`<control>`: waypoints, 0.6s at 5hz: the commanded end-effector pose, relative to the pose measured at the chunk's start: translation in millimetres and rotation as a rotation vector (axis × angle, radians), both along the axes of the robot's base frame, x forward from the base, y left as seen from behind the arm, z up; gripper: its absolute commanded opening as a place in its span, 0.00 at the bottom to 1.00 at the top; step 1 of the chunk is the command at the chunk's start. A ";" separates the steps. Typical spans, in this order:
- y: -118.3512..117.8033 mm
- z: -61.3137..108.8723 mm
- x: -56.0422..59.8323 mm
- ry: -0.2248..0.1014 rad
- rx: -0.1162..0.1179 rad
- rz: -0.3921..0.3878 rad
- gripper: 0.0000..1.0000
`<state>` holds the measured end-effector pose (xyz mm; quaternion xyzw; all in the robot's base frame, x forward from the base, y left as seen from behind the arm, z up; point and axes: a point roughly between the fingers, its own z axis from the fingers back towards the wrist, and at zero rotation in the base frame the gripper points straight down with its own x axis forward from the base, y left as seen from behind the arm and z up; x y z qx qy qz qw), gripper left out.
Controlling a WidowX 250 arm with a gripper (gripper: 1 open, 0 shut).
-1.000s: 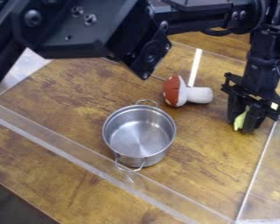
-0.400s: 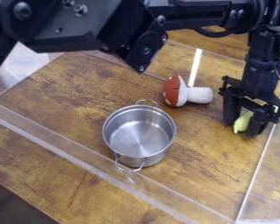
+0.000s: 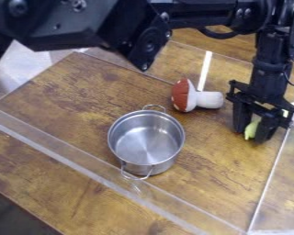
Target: Move the green spoon to the right
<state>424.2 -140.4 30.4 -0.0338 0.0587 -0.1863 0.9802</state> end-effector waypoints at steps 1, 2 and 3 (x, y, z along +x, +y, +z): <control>6.8 20.7 0.4 -0.037 -0.007 0.021 0.00; 7.2 18.9 -1.3 -0.030 -0.006 0.024 0.00; 7.5 17.9 -4.0 -0.023 -0.006 0.030 0.00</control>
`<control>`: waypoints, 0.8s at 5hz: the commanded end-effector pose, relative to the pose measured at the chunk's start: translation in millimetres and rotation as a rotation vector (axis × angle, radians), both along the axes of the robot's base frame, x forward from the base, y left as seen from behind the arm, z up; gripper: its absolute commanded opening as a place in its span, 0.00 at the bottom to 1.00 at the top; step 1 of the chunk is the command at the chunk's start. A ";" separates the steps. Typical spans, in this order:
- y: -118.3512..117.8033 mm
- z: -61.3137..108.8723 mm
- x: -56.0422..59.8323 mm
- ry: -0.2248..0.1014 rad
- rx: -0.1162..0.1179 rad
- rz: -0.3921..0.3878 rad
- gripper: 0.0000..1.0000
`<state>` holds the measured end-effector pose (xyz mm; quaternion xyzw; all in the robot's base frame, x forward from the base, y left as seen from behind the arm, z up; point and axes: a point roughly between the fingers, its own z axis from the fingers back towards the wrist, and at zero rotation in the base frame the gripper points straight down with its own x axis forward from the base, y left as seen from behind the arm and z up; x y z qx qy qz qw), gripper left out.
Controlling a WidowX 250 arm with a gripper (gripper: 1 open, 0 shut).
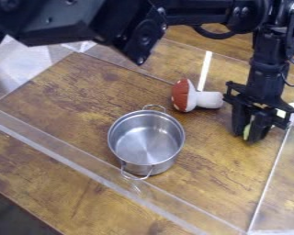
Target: Move the green spoon to the right
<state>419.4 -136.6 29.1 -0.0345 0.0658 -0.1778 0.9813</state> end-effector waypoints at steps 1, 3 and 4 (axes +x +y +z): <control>4.0 18.2 -1.5 -0.030 -0.008 0.018 0.00; 4.8 16.4 -6.3 -0.015 -0.005 0.031 0.00; 5.2 15.6 -8.6 -0.006 -0.003 0.039 1.00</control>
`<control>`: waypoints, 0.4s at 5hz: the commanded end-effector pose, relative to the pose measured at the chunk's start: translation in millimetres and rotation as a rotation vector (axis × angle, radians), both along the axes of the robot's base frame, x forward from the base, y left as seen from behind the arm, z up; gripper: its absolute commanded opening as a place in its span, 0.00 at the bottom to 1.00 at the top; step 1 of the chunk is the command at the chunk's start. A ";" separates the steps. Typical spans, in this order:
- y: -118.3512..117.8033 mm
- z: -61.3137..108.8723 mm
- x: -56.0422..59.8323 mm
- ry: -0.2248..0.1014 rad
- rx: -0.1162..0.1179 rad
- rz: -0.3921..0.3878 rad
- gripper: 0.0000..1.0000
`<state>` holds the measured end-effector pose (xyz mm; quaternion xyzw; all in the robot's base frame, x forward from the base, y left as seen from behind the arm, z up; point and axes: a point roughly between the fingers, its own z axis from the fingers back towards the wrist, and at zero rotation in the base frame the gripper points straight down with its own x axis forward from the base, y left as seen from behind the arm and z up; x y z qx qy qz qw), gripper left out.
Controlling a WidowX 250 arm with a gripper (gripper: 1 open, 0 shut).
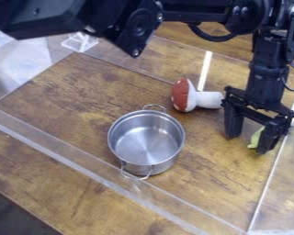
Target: Move the green spoon to the right
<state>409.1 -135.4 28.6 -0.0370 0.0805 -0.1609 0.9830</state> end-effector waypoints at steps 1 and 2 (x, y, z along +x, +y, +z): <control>8.1 24.4 0.8 -0.036 -0.006 0.046 1.00; 12.2 34.1 0.2 -0.038 -0.008 0.086 1.00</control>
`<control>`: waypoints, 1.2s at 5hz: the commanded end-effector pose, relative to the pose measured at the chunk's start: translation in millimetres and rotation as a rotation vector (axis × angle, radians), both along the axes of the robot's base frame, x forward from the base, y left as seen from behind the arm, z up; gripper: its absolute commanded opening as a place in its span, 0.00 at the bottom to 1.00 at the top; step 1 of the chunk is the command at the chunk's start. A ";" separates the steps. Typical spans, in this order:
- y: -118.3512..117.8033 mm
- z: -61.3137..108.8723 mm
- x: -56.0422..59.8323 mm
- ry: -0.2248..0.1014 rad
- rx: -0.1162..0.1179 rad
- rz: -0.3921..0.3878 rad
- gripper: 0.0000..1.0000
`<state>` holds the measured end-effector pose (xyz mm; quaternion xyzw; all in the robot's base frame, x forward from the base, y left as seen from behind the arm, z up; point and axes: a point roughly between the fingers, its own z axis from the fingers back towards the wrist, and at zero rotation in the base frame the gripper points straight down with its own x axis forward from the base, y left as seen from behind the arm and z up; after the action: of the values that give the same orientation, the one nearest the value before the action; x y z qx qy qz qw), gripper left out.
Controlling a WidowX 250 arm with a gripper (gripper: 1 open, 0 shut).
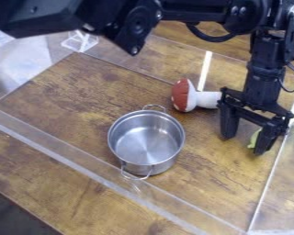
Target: Move the green spoon to the right
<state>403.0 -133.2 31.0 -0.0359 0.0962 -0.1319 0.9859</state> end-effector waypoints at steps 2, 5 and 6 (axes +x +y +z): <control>16.3 52.1 6.8 -0.087 -0.038 0.091 1.00; 12.9 81.9 10.7 -0.123 -0.078 0.125 1.00; 9.4 90.5 12.1 -0.135 -0.090 0.123 1.00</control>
<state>409.7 -128.3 72.6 -0.0665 0.0819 -0.0785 0.9913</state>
